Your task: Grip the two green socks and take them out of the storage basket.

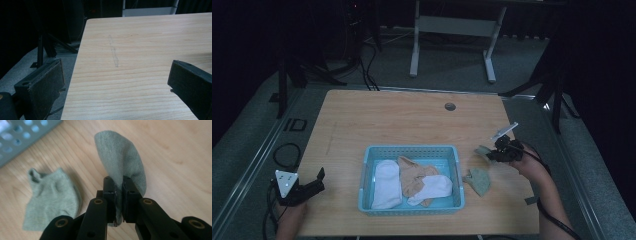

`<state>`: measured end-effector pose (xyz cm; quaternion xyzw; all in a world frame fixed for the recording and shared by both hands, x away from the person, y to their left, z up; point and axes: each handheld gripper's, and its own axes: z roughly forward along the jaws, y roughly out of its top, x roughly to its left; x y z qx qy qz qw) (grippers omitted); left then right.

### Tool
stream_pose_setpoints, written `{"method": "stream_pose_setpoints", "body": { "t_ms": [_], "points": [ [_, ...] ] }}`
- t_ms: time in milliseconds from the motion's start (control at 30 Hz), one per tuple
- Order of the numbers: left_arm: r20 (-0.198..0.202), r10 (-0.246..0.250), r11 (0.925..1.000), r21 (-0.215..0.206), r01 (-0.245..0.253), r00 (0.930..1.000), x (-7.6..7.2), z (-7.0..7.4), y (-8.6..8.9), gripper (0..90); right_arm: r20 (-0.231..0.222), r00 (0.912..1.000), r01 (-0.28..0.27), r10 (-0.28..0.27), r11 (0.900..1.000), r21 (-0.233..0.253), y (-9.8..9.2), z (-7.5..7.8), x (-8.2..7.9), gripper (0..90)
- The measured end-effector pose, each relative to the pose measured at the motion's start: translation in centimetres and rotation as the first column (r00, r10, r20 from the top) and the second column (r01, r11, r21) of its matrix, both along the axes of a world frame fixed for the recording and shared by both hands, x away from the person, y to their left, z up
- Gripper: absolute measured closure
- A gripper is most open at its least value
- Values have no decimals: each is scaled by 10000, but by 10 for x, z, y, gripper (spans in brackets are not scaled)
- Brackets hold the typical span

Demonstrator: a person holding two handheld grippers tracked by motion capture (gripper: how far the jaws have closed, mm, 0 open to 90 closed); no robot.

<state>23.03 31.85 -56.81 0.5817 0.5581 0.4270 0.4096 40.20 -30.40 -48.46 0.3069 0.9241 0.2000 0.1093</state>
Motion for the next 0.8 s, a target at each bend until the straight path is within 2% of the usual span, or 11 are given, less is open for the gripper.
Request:
{"method": "stream_pose_setpoints", "body": {
  "t_ms": [233,400,500,600,667,800],
  "points": [
    [-3,9,10000,1,-9,10000,0,0,0,3,-322,9986,414,-413,9991,26,-5,-29,5,827],
    [-2,5,10000,4,-5,10000,0,0,0,3,-436,9971,626,-618,9979,171,-7,-35,8,816],
    [-3,7,10000,0,-7,10000,0,0,0,3,-524,9970,576,-565,9981,209,-5,-35,7,719],
    [-3,-4,10000,8,4,10000,0,0,0,3,-472,9958,797,-787,9967,183,-6,-30,7,621],
    [-4,-8,10000,4,8,10000,0,0,0,4,-379,9961,814,-801,9961,339,-7,-24,5,549],
    [-5,-1,10000,2,1,10000,0,0,0,3,-145,9966,823,-816,9952,526,-12,-15,-3,464]
  ]
}}
